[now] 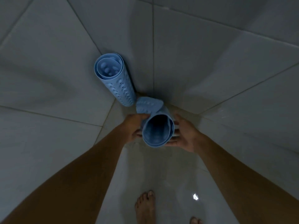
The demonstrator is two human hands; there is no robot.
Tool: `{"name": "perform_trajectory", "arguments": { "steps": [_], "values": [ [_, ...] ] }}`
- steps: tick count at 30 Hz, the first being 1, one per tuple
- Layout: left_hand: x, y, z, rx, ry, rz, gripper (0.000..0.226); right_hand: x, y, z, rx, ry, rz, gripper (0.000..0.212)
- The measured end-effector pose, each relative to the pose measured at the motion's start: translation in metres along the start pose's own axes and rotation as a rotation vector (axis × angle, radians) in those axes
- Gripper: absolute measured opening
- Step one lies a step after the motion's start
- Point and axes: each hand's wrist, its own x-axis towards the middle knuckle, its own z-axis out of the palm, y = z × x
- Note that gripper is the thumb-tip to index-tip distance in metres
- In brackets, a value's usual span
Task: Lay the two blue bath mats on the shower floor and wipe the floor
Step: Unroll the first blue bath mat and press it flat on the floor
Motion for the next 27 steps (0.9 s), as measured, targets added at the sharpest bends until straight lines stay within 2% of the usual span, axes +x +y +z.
{"name": "perform_trajectory", "arguments": {
  "steps": [2,6,9,13,15,18,22,27],
  "values": [
    [0.0,-0.016,-0.005,-0.034,-0.069,-0.104,0.014,-0.002,0.014,0.0,-0.015,-0.032,0.033,0.042],
    [0.006,-0.049,-0.012,-0.021,-0.154,-0.154,0.043,-0.005,0.046,-0.012,0.005,-0.066,0.028,0.033],
    [0.009,-0.07,-0.006,0.058,-0.201,-0.109,0.054,-0.008,0.063,-0.024,0.047,-0.072,0.02,0.034],
    [0.004,-0.088,0.015,0.152,-0.217,-0.116,0.09,-0.017,0.07,-0.037,-0.058,-0.087,-0.011,0.049],
    [0.0,-0.095,0.026,0.125,-0.199,-0.108,0.089,-0.022,0.073,-0.043,-0.082,-0.074,-0.054,0.048],
    [-0.009,-0.102,0.044,0.09,-0.195,-0.067,0.084,-0.037,0.077,-0.058,-0.064,-0.015,-0.08,0.029],
    [-0.024,-0.115,0.075,0.131,-0.213,-0.015,0.1,-0.065,0.091,-0.089,0.064,0.057,-0.024,0.043],
    [-0.055,-0.146,0.117,0.164,-0.22,0.063,0.1,-0.103,0.127,-0.135,0.074,0.12,-0.106,0.017]
  ]
}}
